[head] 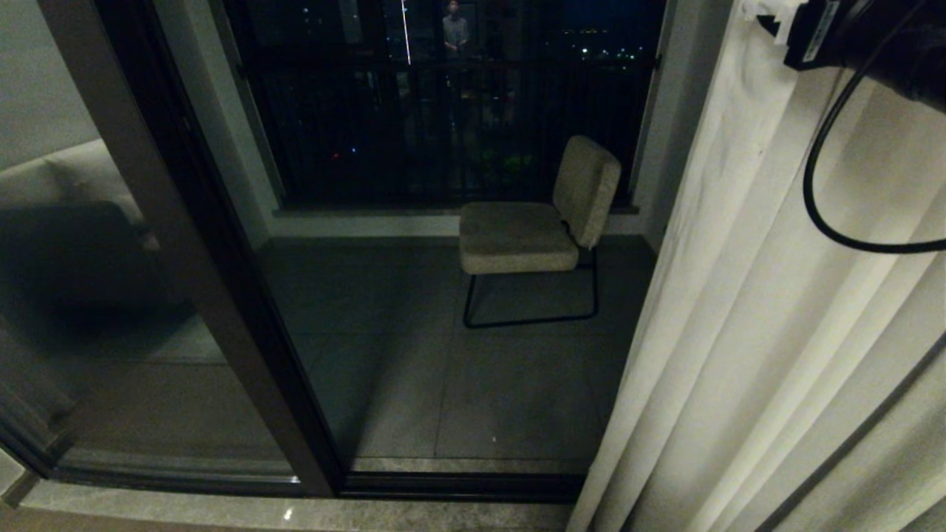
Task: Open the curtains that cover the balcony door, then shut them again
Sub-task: Pull the inner curtains open on both sides
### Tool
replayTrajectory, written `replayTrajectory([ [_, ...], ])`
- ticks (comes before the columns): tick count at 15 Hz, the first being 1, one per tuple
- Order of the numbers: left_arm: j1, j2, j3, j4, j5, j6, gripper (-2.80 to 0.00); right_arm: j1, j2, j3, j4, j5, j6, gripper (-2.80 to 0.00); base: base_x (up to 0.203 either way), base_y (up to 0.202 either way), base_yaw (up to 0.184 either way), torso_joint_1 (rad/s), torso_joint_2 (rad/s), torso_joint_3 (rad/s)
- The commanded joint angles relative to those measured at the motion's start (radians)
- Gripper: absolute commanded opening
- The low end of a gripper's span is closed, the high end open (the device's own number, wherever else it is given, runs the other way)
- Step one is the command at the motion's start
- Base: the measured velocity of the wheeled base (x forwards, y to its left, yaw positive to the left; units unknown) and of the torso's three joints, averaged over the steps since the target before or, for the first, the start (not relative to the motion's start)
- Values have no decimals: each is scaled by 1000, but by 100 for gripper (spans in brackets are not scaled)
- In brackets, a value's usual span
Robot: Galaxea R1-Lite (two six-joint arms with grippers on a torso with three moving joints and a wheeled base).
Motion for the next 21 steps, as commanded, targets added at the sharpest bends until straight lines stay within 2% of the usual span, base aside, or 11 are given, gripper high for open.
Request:
replayTrajectory([
  [1, 0, 0, 0, -1, 1, 0, -280, 1, 17, -18, -4, -1, -1, -280, 0, 0, 0, 0, 0, 0],
  [12, 0, 0, 0, -1, 1, 0, -280, -8, -18, -12, 5, -4, -2, -280, 0, 0, 0, 0, 0, 0],
  [16, 0, 0, 0, 0, 1, 0, -280, -98, -66, -4, 17, 0, 1, -280, 0, 0, 0, 0, 0, 0],
  [21, 0, 0, 0, -1, 1, 0, -280, -289, -101, 9, 17, 7, 7, -280, 0, 0, 0, 0, 0, 0],
])
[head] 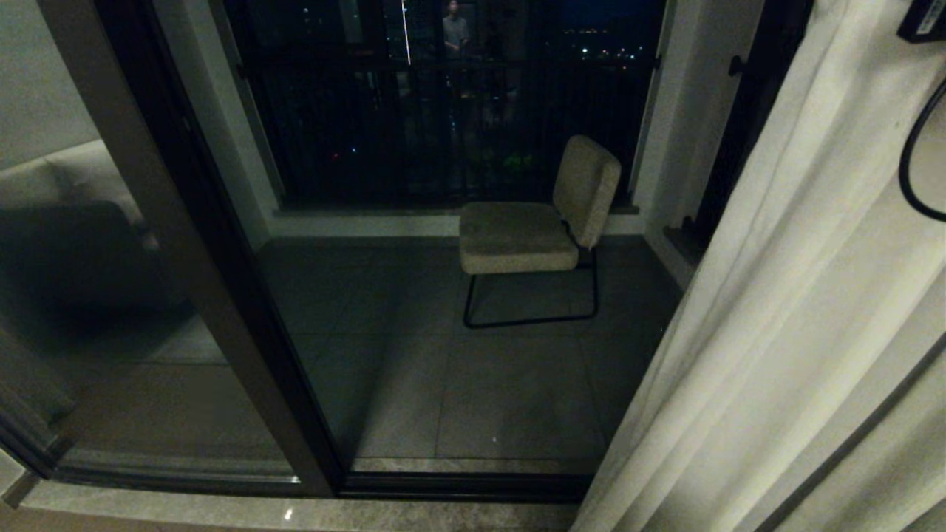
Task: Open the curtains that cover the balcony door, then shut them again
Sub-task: Pull the inner curtains open on both sides
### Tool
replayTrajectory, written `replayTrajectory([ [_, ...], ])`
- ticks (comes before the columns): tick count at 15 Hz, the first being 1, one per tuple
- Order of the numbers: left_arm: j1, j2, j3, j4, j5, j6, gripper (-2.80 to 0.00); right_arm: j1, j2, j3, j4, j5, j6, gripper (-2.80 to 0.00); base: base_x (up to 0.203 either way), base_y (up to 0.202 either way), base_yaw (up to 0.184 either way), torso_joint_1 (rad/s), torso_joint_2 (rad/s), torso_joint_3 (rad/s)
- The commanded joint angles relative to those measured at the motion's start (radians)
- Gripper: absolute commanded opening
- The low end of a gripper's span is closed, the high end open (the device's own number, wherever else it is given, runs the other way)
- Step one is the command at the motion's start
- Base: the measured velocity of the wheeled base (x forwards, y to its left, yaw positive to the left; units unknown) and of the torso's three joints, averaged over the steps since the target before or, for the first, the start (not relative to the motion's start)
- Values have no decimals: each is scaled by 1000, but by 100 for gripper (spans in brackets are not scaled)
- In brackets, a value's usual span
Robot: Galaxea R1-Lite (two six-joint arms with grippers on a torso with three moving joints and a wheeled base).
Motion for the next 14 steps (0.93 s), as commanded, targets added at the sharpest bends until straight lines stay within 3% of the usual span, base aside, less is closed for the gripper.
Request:
replayTrajectory([
  [1, 0, 0, 0, -1, 0, -1, -280, -100, -33, 6, -2, 2, 1, -280, 0, 0, 0, 0, 0, 0],
  [5, 0, 0, 0, -1, 0, -1, -280, -241, -59, 33, 26, 4, 5, -280, 0, 0, 0, 0, 0, 0],
  [10, 0, 0, 0, 0, 0, -1, -280, -447, 4, 31, 12, 67, 23, -280, 0, 0, 0, 0, 0, 0],
  [14, 0, 0, 0, 1, 0, -1, -280, -563, 97, 28, -59, 71, 62, -280, 0, 0, 0, 0, 0, 0],
])
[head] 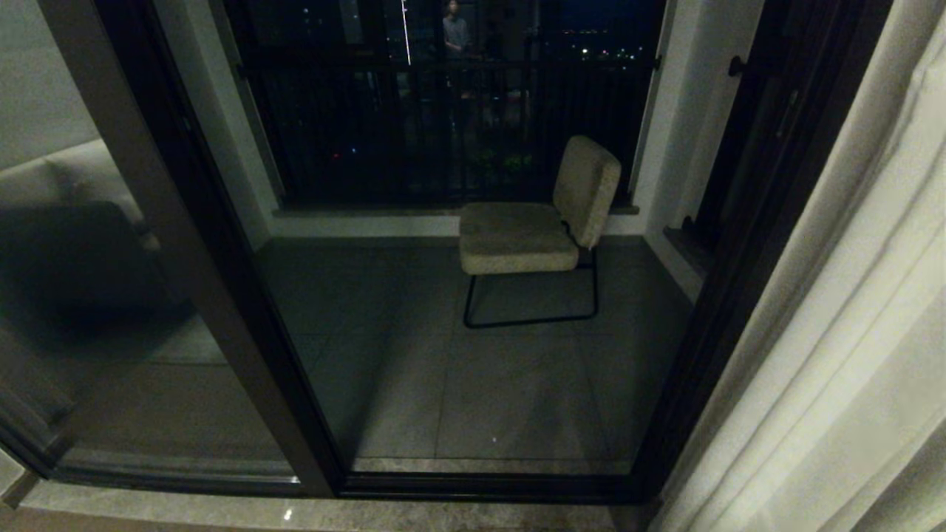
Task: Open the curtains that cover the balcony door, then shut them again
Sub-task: Pull the inner curtains open on both sides
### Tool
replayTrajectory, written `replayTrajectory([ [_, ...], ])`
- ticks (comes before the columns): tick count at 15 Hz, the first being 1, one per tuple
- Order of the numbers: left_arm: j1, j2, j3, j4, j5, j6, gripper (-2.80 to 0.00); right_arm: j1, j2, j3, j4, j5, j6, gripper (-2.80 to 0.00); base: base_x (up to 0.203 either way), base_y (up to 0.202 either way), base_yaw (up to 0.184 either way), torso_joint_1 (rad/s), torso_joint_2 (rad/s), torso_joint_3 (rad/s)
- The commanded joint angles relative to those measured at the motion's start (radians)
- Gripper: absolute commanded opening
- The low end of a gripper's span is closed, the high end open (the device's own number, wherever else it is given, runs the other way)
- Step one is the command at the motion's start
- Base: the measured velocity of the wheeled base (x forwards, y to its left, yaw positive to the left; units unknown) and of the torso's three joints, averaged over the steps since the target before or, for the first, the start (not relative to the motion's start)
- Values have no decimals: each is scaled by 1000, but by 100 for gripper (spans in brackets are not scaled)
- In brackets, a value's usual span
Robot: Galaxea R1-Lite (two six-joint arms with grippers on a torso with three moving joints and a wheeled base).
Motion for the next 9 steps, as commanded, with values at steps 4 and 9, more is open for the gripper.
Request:
replayTrajectory([
  [4, 0, 0, 0, 0, 1, 0, -280, -116, 134, -18, -68, -2, 35, -280, 0, 0, 0, 0, 0, 0],
  [9, 0, 0, 0, -1, 1, 0, -280, -214, 195, -93, -68, -2, 79, -280, 0, 0, 0, 0, 0, 0],
])
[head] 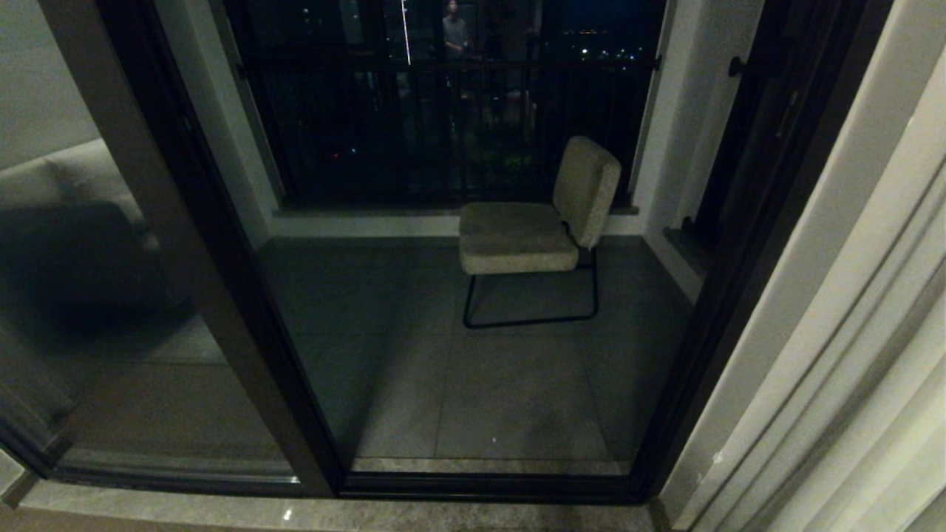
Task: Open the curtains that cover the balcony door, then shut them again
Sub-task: Pull the inner curtains open on both sides
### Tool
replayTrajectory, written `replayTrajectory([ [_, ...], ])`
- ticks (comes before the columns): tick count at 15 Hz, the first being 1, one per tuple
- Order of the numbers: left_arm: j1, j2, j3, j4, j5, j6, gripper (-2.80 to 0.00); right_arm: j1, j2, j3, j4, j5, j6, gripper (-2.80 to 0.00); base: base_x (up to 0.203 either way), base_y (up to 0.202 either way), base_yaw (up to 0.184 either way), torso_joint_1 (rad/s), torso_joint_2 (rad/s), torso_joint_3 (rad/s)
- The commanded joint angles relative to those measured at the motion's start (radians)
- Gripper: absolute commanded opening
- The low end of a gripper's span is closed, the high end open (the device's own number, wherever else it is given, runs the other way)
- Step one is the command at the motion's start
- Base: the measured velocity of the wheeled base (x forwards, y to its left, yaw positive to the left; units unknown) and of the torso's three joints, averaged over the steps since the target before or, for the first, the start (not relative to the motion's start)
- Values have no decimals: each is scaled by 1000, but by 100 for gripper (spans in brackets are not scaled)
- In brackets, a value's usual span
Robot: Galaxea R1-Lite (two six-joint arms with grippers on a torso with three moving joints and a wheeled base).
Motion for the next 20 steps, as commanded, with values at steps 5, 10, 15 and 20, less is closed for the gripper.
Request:
replayTrajectory([
  [5, 0, 0, 0, -1, 0, 0, -280, -67, 46, -18, -1, 1, 1, -280, 0, 0, 0, 0, 0, 0],
  [10, 0, 0, 0, 0, 0, 0, -280, -68, 49, -5, -3, 0, -4, -280, 0, 0, 0, 0, 0, 0],
  [15, 0, 0, 0, -1, 0, 0, -280, -95, 80, -15, -23, -1, -11, -280, 0, 0, 0, 0, 0, 0],
  [20, 0, 0, 0, 0, 0, 0, -280, -102, 76, -4, -35, 6, -8, -280, 0, 0, 0, 0, 0, 0],
])
